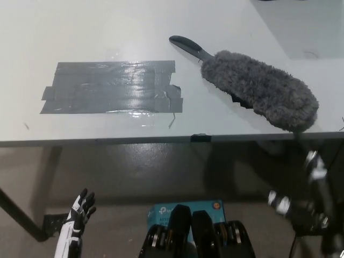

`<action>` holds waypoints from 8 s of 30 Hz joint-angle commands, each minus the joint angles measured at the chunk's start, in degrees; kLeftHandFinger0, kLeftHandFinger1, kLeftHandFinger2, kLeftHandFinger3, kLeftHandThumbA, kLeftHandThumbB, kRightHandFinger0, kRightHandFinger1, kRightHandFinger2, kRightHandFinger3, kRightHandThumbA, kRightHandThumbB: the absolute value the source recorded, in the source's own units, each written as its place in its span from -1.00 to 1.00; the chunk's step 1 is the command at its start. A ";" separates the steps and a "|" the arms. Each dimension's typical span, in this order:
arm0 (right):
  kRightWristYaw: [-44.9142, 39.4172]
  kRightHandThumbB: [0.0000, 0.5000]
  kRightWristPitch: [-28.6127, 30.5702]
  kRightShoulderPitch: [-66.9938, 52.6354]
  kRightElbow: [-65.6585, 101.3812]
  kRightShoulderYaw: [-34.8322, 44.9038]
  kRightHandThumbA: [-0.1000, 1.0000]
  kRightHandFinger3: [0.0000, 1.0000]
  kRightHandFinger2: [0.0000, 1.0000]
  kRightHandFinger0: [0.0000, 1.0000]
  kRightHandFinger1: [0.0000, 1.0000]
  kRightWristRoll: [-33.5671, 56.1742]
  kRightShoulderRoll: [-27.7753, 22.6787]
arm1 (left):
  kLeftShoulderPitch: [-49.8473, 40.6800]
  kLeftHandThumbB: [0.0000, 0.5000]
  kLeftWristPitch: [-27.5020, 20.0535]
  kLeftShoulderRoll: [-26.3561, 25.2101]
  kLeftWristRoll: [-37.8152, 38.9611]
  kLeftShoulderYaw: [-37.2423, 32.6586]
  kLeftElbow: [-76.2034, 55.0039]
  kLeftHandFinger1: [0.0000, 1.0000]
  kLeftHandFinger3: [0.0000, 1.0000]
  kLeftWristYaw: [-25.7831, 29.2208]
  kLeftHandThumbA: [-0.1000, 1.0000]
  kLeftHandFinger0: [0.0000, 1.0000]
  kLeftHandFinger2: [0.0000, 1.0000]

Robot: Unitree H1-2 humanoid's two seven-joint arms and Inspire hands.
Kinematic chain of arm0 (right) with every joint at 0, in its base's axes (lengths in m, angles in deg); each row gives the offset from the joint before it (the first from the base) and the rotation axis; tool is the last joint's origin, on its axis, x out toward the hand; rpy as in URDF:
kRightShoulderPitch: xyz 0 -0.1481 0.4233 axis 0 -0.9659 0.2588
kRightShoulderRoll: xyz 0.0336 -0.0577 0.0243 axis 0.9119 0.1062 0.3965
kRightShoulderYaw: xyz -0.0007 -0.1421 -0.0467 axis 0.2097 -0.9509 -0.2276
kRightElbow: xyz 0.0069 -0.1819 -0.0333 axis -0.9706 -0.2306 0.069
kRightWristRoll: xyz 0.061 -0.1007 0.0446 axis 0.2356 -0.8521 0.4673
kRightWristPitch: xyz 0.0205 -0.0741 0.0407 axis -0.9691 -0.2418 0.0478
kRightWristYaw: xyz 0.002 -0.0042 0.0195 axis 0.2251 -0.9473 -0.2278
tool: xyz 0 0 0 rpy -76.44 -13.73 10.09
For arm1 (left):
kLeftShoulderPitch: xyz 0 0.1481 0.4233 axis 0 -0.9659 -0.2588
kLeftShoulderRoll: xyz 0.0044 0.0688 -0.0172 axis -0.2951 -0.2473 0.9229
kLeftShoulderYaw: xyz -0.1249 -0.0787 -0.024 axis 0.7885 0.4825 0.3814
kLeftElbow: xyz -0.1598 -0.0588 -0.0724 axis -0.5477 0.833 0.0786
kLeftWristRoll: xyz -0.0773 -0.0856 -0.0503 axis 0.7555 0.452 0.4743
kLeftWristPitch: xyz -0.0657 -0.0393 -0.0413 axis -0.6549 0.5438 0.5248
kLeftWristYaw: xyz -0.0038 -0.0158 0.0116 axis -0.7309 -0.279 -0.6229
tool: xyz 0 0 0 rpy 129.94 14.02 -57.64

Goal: A grey duster is kept infront of the robot in the middle of the table and the robot extends its right arm to grab the duster, picks it up and hands it to a person

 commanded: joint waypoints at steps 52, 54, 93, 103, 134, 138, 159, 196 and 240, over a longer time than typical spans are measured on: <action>-28.88 1.00 -26.36 62.53 -82.05 -27.30 1.00 1.00 1.00 1.00 1.00 -15.33 -5.68 | 2.93 0.50 -3.19 -3.38 -5.63 -4.86 2.48 1.00 1.00 6.32 1.00 1.00 1.00; -31.17 0.98 -27.97 62.24 -82.84 -26.33 0.63 1.00 1.00 1.00 1.00 -13.79 -5.17 | 3.17 0.50 -3.19 -3.46 -5.78 -5.00 2.48 1.00 1.00 6.64 1.00 1.00 1.00; -21.59 -0.13 -39.90 47.03 -39.90 10.33 -1.00 1.00 0.71 -1.00 -0.18 25.68 4.98 | 5.46 0.30 -3.19 -4.49 -7.15 -6.59 3.51 1.00 1.00 11.03 1.00 0.92 1.00; -12.68 0.06 -39.90 46.10 -40.64 10.31 -1.00 0.79 0.41 -1.00 -0.46 44.31 6.50 | 5.84 0.28 -3.19 -4.58 -6.45 -6.19 3.38 1.00 1.00 10.24 1.00 0.89 1.00; 17.04 -0.52 -39.90 17.20 4.90 5.91 -1.00 1.00 0.43 -1.00 -0.41 77.48 22.67 | 5.82 0.35 -3.19 -5.11 -7.15 -5.98 3.08 1.00 1.00 10.63 1.00 0.84 1.00; 17.05 -0.55 -39.90 17.04 6.35 5.83 -1.00 1.00 0.42 -1.00 -0.40 78.22 22.59 | 5.96 0.34 -3.19 -5.00 -7.42 -5.97 3.06 1.00 1.00 10.69 1.00 0.83 1.00; 21.79 -0.71 -39.90 18.80 9.62 4.62 -1.00 1.00 0.57 -1.00 -0.19 83.56 20.63 | 6.66 0.33 -3.19 -5.27 -7.35 -5.87 3.19 1.00 1.00 10.38 1.00 0.79 1.00; -1.83 0.72 -17.86 -0.17 8.05 -8.65 0.66 1.00 1.00 1.00 1.00 29.87 -4.43 | 7.59 0.35 -3.19 -5.07 -7.87 -5.97 3.85 1.00 1.00 10.13 1.00 0.73 1.00; 4.56 0.64 -8.40 -1.24 -10.41 -13.84 0.75 1.00 1.00 1.00 1.00 1.12 -6.82 | 7.19 0.27 -3.19 -5.10 -5.91 -5.61 5.16 1.00 1.00 9.71 1.00 0.73 1.00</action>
